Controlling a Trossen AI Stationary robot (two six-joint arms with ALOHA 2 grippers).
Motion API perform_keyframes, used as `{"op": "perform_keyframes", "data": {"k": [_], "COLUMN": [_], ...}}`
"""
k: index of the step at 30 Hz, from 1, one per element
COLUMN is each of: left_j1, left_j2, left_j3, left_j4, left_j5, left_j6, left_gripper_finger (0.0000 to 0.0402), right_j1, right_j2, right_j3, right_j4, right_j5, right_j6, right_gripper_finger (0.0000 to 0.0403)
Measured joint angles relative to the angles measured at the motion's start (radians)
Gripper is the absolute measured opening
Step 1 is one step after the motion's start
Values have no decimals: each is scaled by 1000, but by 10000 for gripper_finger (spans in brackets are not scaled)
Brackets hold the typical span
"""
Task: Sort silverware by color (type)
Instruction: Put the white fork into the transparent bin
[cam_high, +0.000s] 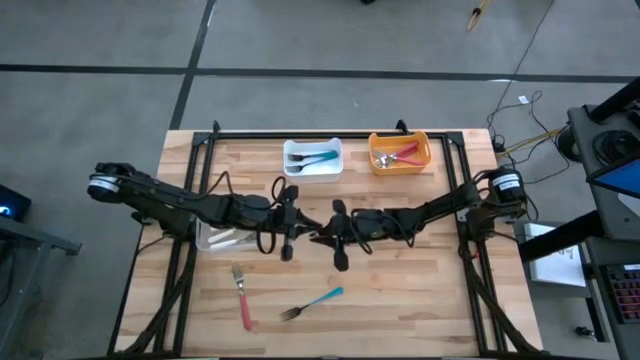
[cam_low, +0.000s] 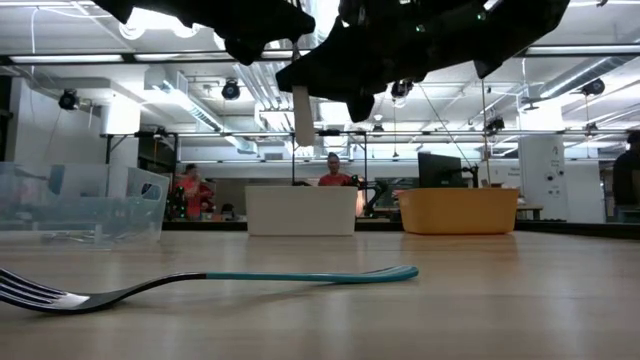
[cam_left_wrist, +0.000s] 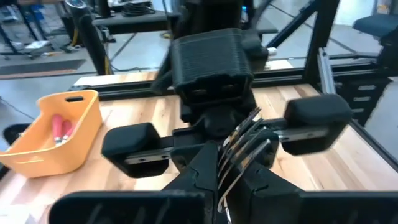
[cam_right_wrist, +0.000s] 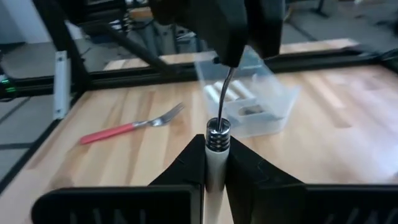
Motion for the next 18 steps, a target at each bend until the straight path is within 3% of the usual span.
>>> {"op": "perform_keyframes", "data": {"k": [5, 10, 18], "left_j1": [0, 1, 1], "left_j2": [-16, -27, -41], "left_j3": [18, 69, 110], "left_j4": [-21, -99, -183], "left_j5": [-27, -35, -168], "left_j6": [24, 51, 112], "left_gripper_finger": [12, 52, 120], "right_j1": [15, 14, 14], "right_j2": [-2, -2, -14], "right_j3": [-2, -25, -59], "right_j4": [26, 109, 249], "right_j5": [103, 127, 274], "right_j6": [-26, -22, -66], "right_gripper_finger": [25, 25, 25]}}
